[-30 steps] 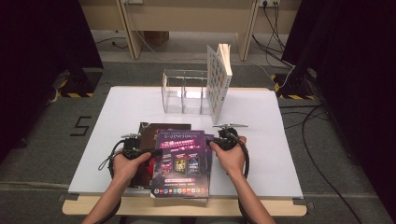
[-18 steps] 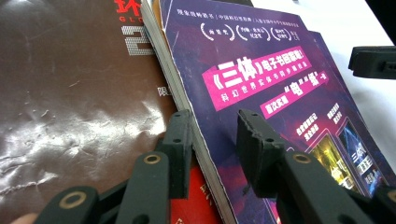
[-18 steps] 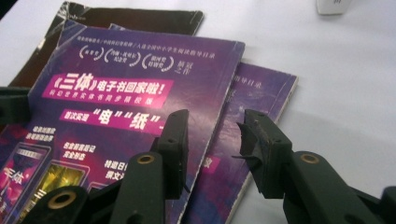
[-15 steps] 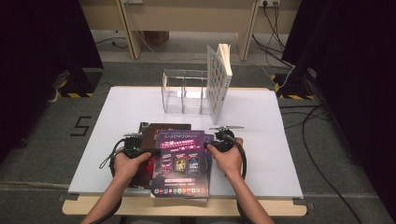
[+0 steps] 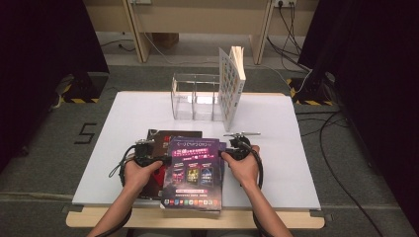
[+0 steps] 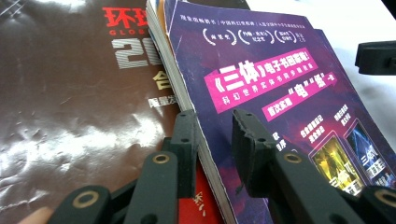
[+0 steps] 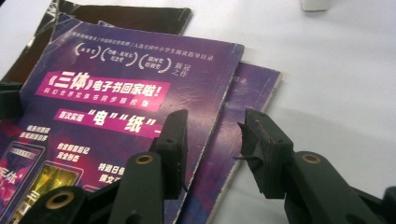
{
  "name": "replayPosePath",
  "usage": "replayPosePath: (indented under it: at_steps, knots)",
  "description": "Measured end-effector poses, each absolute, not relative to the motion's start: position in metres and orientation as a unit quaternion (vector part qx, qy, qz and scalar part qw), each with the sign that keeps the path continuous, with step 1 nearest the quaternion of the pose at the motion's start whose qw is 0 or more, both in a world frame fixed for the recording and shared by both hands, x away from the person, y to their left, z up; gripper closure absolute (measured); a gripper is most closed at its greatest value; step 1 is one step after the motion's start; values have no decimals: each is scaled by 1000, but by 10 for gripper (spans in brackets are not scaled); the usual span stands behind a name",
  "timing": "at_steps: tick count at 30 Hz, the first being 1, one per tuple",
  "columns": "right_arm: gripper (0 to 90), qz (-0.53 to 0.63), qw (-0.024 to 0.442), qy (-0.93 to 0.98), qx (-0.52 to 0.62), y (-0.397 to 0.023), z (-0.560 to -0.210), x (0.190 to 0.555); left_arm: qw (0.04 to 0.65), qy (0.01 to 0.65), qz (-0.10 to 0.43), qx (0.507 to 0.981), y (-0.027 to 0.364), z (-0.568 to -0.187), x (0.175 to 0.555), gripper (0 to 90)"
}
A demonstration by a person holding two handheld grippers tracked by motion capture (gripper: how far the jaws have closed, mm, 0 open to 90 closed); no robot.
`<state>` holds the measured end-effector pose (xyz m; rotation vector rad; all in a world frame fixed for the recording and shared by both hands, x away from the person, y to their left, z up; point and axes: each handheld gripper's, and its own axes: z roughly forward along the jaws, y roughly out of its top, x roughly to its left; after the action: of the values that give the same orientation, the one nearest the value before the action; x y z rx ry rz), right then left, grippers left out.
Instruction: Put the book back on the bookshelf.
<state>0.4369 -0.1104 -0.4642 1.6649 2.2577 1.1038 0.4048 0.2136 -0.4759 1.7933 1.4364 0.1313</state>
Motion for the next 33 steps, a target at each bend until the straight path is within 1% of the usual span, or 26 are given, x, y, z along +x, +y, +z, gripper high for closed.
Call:
replayPosePath:
  at_steps: [10,27,33]
  knots:
    - [598,360,59,743,562,-119,-466,439,408,549,62,727,202,-474,402,701]
    - [577,351,48,742,569,-124,-473,444,412,531,46,739,186,-477,399,695]
    - [553,357,36,736,574,-126,-476,448,408,531,47,741,184,-477,400,692]
